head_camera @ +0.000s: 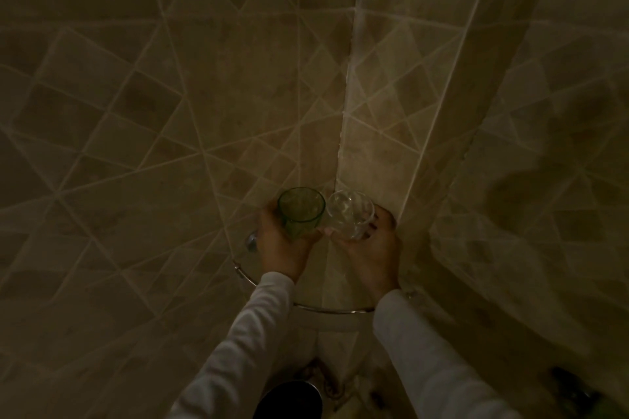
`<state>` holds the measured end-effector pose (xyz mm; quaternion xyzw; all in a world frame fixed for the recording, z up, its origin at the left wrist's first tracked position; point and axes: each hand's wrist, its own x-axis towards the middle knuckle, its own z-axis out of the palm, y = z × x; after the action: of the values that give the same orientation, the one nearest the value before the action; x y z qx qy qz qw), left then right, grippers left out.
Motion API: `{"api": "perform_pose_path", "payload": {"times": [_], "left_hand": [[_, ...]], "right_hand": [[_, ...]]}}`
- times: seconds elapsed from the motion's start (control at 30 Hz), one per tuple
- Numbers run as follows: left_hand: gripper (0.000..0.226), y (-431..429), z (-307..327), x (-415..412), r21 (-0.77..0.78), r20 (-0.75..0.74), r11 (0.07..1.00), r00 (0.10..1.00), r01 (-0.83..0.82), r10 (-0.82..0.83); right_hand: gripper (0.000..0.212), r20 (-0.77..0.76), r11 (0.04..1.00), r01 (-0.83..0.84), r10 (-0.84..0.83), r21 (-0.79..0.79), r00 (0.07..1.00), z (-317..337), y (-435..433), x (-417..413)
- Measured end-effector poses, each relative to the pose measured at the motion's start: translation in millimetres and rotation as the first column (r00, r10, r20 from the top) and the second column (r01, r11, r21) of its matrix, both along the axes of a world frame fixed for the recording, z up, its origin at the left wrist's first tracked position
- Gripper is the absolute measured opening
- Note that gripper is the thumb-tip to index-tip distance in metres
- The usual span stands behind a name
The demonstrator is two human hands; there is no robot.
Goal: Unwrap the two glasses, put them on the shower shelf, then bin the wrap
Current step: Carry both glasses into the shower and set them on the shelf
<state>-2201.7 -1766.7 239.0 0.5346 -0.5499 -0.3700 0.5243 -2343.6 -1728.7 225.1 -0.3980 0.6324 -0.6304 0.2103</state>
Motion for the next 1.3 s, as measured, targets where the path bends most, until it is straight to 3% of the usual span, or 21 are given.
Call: {"api": "perform_pose_path", "payload": {"times": [0.1,0.27,0.4,0.6,1.07,1.3], "left_hand": [[0.092,1.8,-2.0,2.1,-0.053,0.016,0.999,1.0,0.012,-0.011],[0.083,-0.9,-12.0,9.3,-0.012,-0.011,0.999,0.999,0.033,-0.034],[0.08,-1.4,-14.0,9.7,-0.015,0.052,1.0,0.999,0.014,-0.013],[0.076,-0.8,-8.6,7.0,-0.031,0.074,0.999,0.997,0.023,-0.02],[0.075,7.0,-1.7,12.0,-0.063,0.07,0.995,0.995,0.076,-0.071],[0.077,28.2,5.1,25.3,-0.048,0.227,0.997,0.973,0.053,-0.04]], "right_hand": [[0.089,-0.021,1.0,-0.014,0.014,0.001,1.0,-1.6,0.8,0.3],[0.065,-0.027,0.999,-0.021,0.023,0.04,0.999,-6.2,5.2,-3.9],[0.056,-0.018,0.996,-0.019,0.021,0.083,1.0,-6.4,4.7,-4.6],[0.068,-0.049,0.99,0.05,-0.044,0.133,0.998,-3.1,4.2,-1.3],[0.06,-0.16,0.972,0.144,-0.114,0.188,0.98,10.3,14.3,11.0],[0.066,-0.302,0.966,0.161,-0.095,0.202,0.949,21.1,37.5,17.7]]}}
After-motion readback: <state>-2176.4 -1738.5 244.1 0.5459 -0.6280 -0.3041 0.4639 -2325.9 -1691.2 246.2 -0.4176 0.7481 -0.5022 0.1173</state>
